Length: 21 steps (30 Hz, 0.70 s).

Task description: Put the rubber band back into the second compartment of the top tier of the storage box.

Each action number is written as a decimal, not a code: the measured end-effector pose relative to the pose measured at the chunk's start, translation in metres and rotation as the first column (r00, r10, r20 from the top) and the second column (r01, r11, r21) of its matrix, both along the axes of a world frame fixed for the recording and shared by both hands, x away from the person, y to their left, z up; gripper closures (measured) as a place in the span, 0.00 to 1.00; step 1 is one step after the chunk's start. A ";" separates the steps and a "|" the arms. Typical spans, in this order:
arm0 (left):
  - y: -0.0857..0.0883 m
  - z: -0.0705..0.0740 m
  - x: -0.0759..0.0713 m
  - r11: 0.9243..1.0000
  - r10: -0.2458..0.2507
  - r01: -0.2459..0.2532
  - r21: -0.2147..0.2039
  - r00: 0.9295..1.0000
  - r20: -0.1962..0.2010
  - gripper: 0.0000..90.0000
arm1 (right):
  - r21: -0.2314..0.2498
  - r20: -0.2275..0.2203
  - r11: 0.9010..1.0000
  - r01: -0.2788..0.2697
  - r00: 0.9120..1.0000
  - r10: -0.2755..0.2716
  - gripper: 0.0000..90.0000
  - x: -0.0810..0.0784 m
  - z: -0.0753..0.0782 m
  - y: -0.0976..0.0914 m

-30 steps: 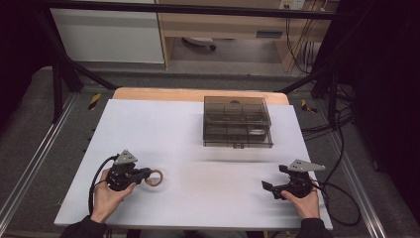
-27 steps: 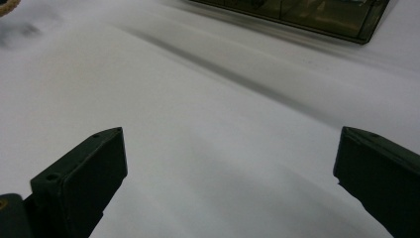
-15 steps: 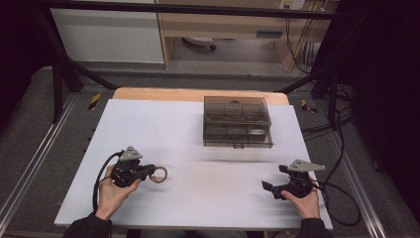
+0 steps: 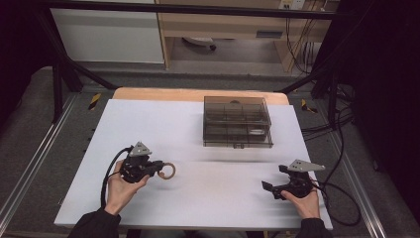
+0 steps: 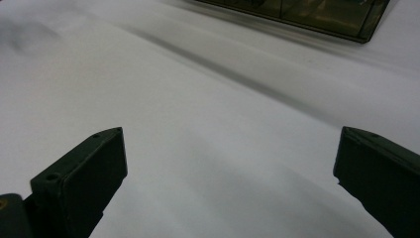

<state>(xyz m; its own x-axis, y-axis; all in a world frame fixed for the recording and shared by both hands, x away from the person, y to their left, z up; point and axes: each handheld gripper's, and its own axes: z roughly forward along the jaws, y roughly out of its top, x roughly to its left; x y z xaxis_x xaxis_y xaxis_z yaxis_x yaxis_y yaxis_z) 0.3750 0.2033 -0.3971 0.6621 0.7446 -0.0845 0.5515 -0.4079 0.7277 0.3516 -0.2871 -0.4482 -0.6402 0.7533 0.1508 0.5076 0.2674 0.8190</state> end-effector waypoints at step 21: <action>-0.035 0.018 0.009 0.999 -0.051 0.051 0.002 0.998 0.033 0.94 | 0.002 0.000 1.000 0.001 1.000 -0.001 0.01 0.000 0.000 0.000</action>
<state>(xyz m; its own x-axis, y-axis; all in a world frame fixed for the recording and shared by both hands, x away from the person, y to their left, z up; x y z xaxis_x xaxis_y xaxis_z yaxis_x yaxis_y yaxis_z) 0.3843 0.1680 -0.3793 0.7014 0.7101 -0.0613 0.5059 -0.4354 0.7446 0.3514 -0.2870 -0.4481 -0.6390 0.7539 0.1527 0.5080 0.2646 0.8197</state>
